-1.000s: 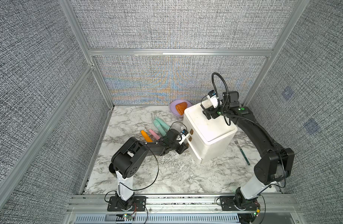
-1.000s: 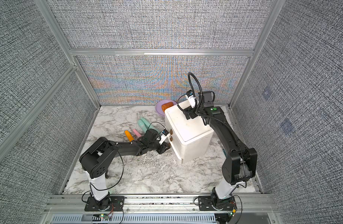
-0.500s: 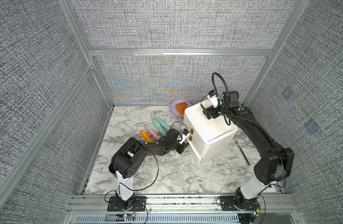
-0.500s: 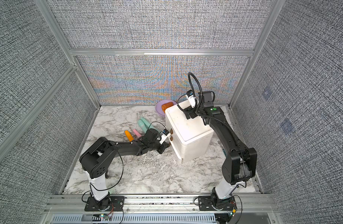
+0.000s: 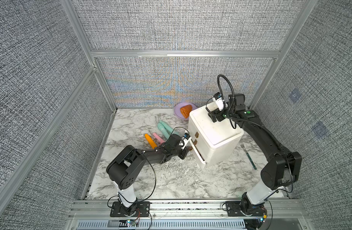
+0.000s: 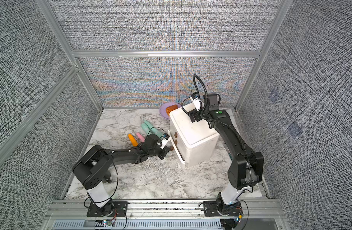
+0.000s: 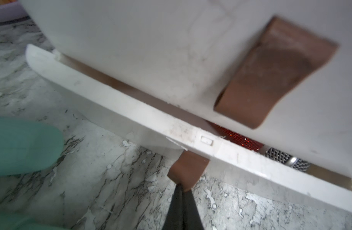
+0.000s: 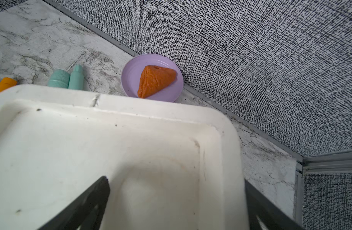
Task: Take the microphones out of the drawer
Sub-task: Open the drawer in the storage box.
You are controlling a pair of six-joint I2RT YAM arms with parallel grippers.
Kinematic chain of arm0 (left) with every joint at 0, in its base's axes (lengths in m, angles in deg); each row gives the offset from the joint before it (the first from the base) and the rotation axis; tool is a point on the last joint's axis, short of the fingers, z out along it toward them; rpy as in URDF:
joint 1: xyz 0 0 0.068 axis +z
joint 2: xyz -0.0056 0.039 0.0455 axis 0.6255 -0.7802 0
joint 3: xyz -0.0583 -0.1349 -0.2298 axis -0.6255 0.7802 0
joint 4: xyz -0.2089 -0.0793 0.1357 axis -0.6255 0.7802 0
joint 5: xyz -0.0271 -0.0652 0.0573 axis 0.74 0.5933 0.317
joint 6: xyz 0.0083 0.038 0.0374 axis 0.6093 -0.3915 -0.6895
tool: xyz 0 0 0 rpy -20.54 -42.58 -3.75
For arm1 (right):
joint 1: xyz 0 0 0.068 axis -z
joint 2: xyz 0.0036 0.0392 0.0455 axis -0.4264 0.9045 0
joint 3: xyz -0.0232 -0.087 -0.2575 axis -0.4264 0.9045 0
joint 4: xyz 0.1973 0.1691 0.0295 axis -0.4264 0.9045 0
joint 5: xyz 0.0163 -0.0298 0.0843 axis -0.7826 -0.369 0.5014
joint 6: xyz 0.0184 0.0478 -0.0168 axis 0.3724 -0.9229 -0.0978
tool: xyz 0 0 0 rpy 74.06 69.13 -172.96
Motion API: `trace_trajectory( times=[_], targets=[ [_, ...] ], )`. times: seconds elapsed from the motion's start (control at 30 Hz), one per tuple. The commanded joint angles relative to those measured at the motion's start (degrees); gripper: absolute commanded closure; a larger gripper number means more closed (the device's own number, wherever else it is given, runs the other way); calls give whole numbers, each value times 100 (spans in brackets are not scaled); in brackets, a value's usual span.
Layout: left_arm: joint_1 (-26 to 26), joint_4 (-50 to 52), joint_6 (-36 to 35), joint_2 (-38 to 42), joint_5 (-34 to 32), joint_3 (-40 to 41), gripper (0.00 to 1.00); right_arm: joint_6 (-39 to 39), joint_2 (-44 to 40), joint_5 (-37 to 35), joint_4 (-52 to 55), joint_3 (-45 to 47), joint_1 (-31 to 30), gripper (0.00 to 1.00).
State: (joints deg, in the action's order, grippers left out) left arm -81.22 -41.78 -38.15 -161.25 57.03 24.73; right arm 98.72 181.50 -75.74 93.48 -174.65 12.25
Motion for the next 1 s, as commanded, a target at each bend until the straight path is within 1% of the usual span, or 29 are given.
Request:
trace_trajectory(
  times=[0.0, 0.17, 0.5, 0.97],
  targets=[
    [6, -99, 96, 141, -266, 121, 100, 0, 111, 216, 670, 92, -1, 2],
    [5, -15, 150, 399, -337, 314, 100, 24, 83, 210, 666, 125, 1, 2],
    [5, 329, 177, 1073, -678, 706, 100, 21, 139, 246, 629, 109, 23, 2],
    [5, 471, 347, 1482, -1073, 1164, 100, 38, 74, 232, 582, 238, 69, 2]
  ],
)
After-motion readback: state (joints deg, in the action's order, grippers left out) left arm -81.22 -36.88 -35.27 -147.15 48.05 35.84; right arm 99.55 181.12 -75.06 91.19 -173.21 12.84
